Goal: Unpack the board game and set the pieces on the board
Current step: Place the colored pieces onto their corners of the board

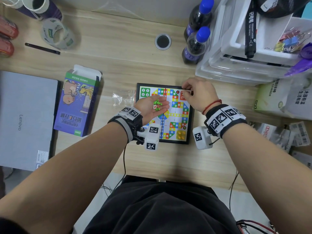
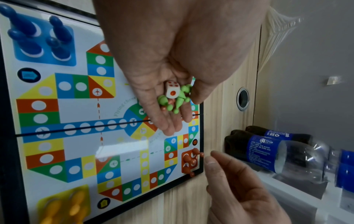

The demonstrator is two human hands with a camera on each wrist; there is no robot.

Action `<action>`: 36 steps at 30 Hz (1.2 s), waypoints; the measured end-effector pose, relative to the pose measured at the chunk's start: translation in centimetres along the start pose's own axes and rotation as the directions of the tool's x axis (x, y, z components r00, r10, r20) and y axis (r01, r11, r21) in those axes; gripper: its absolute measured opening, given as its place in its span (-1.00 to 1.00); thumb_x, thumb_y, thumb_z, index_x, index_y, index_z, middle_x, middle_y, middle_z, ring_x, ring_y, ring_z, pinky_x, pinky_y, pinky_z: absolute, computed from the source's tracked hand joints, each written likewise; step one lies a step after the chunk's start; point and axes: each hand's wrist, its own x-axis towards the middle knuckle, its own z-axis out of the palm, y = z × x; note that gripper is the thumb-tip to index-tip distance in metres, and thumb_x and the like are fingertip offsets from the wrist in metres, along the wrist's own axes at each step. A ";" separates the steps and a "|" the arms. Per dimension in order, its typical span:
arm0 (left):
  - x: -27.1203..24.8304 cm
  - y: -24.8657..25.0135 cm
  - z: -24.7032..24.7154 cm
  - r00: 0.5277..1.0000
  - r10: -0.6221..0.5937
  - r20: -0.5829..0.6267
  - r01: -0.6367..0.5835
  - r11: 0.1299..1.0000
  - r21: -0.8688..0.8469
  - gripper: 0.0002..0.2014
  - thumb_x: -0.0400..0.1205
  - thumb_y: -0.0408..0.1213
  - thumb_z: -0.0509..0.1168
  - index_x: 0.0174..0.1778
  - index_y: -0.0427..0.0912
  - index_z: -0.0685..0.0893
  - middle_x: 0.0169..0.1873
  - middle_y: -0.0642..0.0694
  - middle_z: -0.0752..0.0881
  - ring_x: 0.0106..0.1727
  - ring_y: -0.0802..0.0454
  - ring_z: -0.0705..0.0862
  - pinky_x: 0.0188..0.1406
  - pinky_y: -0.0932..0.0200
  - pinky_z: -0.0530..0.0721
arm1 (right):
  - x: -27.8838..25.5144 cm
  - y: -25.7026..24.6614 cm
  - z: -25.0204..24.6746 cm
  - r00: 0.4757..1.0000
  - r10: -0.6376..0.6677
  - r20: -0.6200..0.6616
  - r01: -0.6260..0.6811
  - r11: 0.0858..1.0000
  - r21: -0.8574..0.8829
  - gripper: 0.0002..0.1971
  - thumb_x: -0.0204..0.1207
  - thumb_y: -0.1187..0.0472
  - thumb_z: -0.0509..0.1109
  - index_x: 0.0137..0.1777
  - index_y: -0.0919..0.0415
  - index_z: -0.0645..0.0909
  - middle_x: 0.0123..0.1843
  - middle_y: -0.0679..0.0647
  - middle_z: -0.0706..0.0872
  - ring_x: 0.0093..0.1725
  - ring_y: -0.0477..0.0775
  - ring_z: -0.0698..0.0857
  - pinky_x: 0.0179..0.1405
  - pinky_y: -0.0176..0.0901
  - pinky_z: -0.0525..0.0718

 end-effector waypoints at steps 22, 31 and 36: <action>-0.7 1.0 1.1 0.997 0.033 0.068 -0.028 0.997 -0.071 -0.82 0.73 -0.30 0.22 0.04 -0.35 0.66 -0.07 -0.28 0.77 -0.15 -0.08 0.81 -0.07 0.09 0.82 | -0.6 -4.0 -0.6 0.997 -0.073 -0.026 0.075 0.991 0.108 -0.88 0.41 0.21 0.40 -0.11 0.09 0.76 -0.19 -0.01 0.79 -0.21 -0.01 0.72 -0.04 -0.13 0.69; -0.7 0.6 0.1 1.000 -0.006 0.023 0.008 0.998 -0.057 -0.79 0.73 -0.28 0.24 0.00 -0.36 0.69 0.03 -0.34 0.78 0.00 -0.20 0.80 0.11 0.06 0.76 | 0.2 1.8 -1.4 0.996 0.052 0.079 -0.055 0.998 0.038 -0.88 0.35 0.31 0.47 -0.17 0.10 0.77 -0.19 0.03 0.77 -0.26 0.03 0.72 -0.03 -0.05 0.73; -0.8 0.5 0.1 1.000 -0.010 0.026 0.011 0.999 -0.045 -0.80 0.73 -0.27 0.25 -0.01 -0.35 0.68 -0.02 -0.32 0.79 -0.02 -0.19 0.81 0.14 0.05 0.75 | 0.2 1.7 -0.4 0.992 0.020 0.125 -0.031 0.996 0.088 -0.87 0.41 0.36 0.48 -0.12 0.13 0.75 -0.17 -0.01 0.72 -0.23 -0.04 0.69 -0.08 -0.24 0.68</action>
